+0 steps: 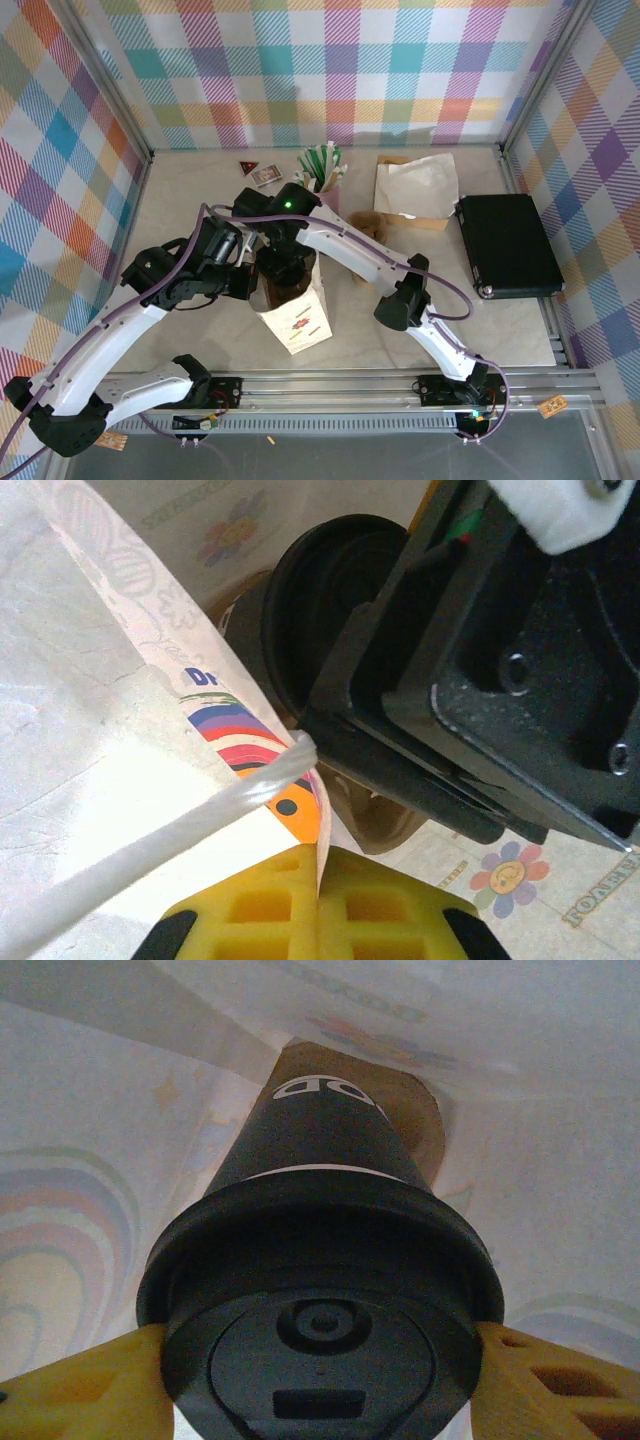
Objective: Pack the takeout coffee
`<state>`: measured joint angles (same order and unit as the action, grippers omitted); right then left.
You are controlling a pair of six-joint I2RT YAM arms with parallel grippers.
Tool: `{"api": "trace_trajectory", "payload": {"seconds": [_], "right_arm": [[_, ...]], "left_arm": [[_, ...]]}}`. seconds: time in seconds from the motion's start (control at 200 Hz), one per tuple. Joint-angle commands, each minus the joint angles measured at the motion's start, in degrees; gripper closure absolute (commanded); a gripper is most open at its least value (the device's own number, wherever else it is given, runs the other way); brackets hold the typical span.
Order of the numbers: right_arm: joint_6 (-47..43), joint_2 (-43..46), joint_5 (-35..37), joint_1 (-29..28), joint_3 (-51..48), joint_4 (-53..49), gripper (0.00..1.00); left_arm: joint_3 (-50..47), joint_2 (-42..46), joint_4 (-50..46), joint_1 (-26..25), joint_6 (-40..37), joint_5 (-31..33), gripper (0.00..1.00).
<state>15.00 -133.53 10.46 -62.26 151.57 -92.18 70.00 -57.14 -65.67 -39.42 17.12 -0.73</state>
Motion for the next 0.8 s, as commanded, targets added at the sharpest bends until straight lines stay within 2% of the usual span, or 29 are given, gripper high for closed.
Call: {"api": "trace_trajectory", "payload": {"seconds": [0.0, 0.315, 0.795], "right_arm": [[-1.38, -2.84, 0.31, -0.36, 0.82, -5.97, 0.40], [-2.79, -4.07, 3.61, 0.51, 0.90, -9.99, 0.40], [-3.51, -0.38, -1.57, 0.50, -4.71, -10.03, 0.44]], "left_arm": [[0.13, -0.98, -2.35, -0.98, -2.06, 0.12, 1.00], [0.49, -1.19, -2.71, -1.10, -2.81, 0.30, 1.00], [2.78, -2.83, -4.00, -1.51, -0.96, 3.08, 1.00]]}}
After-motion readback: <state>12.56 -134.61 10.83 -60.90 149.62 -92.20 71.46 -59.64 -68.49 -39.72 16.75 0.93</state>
